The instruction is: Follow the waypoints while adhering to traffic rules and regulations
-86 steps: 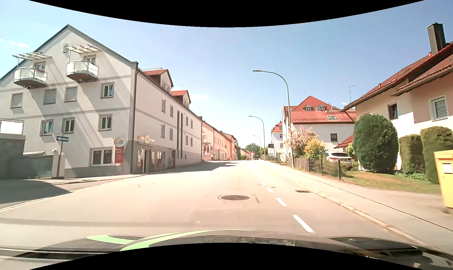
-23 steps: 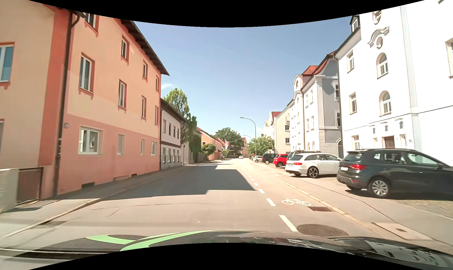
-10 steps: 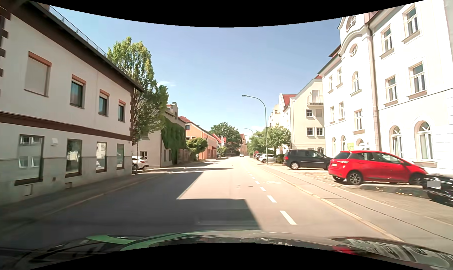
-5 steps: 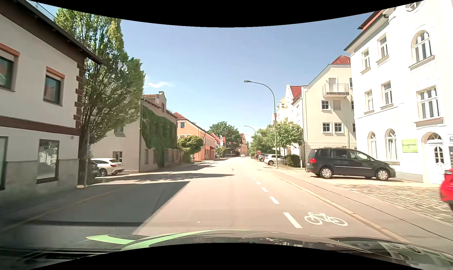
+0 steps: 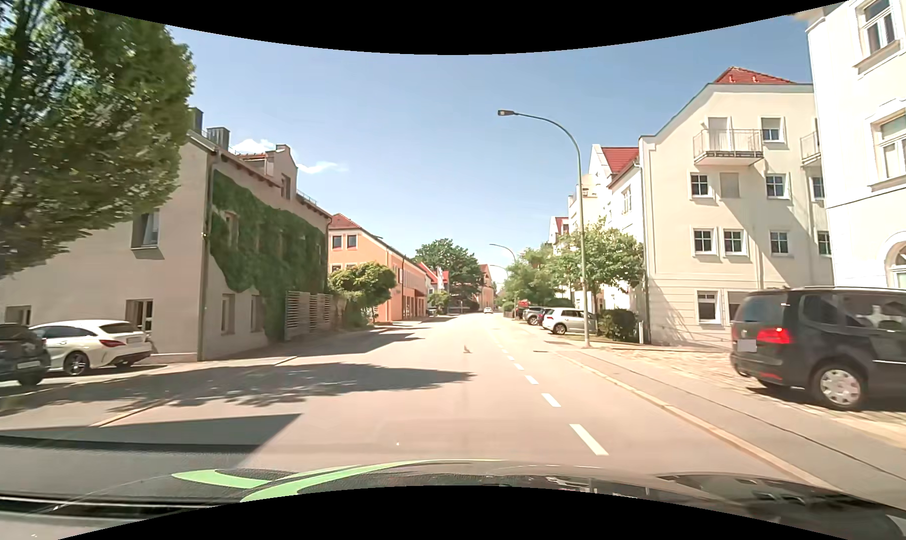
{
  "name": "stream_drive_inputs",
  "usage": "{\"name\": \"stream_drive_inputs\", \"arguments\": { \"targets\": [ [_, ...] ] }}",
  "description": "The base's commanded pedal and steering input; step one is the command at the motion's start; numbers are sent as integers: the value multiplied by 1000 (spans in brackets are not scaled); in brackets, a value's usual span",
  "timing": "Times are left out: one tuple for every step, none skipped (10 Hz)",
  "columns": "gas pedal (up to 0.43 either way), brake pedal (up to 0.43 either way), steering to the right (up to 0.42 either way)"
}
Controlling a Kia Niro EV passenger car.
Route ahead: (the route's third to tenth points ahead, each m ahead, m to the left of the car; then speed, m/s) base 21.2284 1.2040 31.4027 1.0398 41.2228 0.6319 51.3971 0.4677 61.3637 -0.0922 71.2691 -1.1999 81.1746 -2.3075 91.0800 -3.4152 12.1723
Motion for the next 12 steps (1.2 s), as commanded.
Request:
{"name": "stream_drive_inputs", "arguments": {
  "targets": [
    [110, 0, 5],
    [110, 0, 5],
    [110, 0, 5],
    [110, 0, 5],
    [110, 0, 5],
    [110, 0, 5],
    [110, 0, 5],
    [110, 0, 5],
    [110, 0, 4],
    [110, 0, 4],
    [110, 0, 4],
    [110, 0, 4]
  ]
}}
